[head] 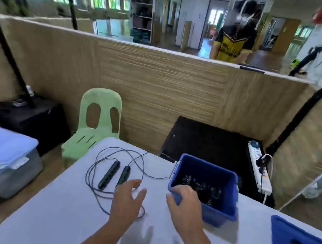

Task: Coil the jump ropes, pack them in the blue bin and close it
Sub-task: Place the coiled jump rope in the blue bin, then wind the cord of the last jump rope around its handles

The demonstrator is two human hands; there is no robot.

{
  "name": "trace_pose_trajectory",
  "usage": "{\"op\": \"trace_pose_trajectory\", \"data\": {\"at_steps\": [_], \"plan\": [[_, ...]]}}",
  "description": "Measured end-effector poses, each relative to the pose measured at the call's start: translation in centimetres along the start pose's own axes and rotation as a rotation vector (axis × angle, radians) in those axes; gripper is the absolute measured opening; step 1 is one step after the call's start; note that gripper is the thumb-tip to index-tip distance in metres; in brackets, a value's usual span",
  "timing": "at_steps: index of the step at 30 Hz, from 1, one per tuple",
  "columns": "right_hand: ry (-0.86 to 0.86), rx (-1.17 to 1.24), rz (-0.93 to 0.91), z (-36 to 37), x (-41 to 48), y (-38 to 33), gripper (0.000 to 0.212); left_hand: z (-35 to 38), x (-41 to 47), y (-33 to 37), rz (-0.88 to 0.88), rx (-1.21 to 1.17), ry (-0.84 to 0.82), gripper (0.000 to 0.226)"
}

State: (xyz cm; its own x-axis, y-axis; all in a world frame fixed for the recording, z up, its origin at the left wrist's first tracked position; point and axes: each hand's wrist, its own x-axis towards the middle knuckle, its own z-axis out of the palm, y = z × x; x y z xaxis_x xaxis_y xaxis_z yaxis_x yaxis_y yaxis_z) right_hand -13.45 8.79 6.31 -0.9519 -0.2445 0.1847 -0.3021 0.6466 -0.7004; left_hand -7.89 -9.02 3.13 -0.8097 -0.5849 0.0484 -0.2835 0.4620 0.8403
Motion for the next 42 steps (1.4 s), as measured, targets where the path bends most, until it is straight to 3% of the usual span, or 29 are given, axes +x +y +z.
{"op": "trace_pose_trajectory", "data": {"at_steps": [6,13,18,22,28,32,35,38,42], "plan": [[-0.127,0.024,0.012,7.2,1.7,-5.0,0.009,-4.5,4.8,-4.5,-0.001,0.064,0.029,0.021],[-0.233,0.01,0.165,15.9,5.4,-7.8,0.014,-7.5,11.1,-10.7,-0.071,0.184,-0.041,0.025],[-0.293,-0.035,0.316,20.4,8.0,-8.3,0.027,-7.8,13.7,-13.1,-0.144,0.243,-0.174,0.021],[-0.315,-0.061,0.452,23.0,9.8,-8.6,0.024,-7.2,15.2,-14.7,-0.179,0.316,-0.264,0.006],[-0.351,-0.131,0.521,24.8,10.8,-9.0,0.03,-6.6,16.2,-15.3,-0.202,0.343,-0.345,0.012],[-0.414,-0.031,0.553,24.3,10.9,-8.7,0.027,-6.6,15.9,-15.5,-0.232,0.163,-0.425,0.01],[-0.436,0.098,0.577,22.9,10.6,-9.0,0.021,-7.3,14.6,-14.9,-0.271,-0.158,-0.459,0.024],[-0.457,0.193,0.636,21.7,10.0,-8.8,0.039,-7.9,13.2,-13.2,-0.328,-0.422,-0.492,0.037],[-0.418,0.316,0.623,19.9,9.2,-7.8,0.052,-8.2,11.3,-11.6,-0.267,-0.446,-0.488,0.04]]}}
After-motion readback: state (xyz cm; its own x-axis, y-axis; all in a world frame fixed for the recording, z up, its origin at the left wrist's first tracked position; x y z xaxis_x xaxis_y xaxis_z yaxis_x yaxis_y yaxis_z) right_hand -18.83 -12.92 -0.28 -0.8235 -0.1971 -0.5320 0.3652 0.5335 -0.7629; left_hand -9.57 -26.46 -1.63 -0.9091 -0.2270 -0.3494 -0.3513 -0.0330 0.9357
